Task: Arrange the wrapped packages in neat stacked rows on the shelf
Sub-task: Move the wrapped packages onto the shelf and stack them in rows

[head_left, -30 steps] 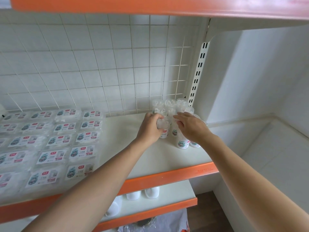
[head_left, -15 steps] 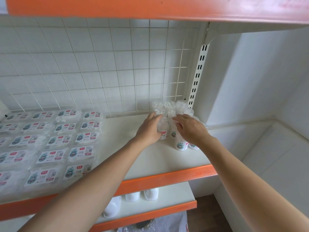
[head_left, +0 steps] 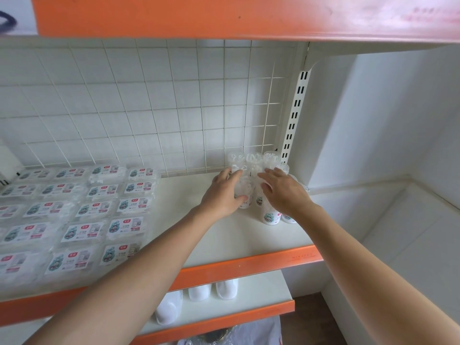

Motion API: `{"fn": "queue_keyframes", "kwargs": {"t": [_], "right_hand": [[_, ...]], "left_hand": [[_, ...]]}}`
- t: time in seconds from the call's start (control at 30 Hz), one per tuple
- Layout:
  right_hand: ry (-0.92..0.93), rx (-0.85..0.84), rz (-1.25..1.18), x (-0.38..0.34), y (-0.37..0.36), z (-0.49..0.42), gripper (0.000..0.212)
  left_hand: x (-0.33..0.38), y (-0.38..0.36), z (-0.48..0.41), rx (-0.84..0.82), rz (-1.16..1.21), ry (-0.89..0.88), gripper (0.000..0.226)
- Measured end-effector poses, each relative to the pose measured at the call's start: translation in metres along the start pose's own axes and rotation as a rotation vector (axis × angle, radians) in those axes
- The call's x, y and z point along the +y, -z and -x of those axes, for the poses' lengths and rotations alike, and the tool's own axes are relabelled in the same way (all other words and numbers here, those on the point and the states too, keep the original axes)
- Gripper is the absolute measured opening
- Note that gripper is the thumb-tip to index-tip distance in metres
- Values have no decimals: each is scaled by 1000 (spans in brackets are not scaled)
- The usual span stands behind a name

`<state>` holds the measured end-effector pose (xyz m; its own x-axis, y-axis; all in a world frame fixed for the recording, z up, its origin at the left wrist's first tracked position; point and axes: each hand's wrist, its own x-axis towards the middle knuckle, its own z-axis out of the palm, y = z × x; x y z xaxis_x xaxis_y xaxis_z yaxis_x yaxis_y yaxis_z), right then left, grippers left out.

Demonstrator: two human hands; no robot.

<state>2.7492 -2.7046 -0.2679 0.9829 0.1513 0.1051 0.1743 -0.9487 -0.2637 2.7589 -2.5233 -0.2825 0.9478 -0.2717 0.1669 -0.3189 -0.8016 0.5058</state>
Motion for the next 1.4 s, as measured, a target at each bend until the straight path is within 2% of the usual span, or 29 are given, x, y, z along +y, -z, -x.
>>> {"fn": "queue_keyframes", "kwargs": {"t": [0.2, 0.47, 0.87, 1.13, 1.4], "right_hand": [[-29, -20, -12, -2, -5, 1, 43], [-55, -4, -56, -6, 0, 4, 44], [41, -32, 27, -42, 13, 3, 50], [241, 13, 96, -152, 11, 4, 60], [471, 42, 135, -340, -32, 35, 70]], "left_hand": [[0, 5, 7, -18, -45, 21, 64], [3, 9, 12, -58, -89, 51, 62], [-7, 48, 31, -57, -317, 99, 65], [-55, 129, 90, 76, -435, 223, 66], [-161, 234, 233, 208, -572, 399, 69]]}}
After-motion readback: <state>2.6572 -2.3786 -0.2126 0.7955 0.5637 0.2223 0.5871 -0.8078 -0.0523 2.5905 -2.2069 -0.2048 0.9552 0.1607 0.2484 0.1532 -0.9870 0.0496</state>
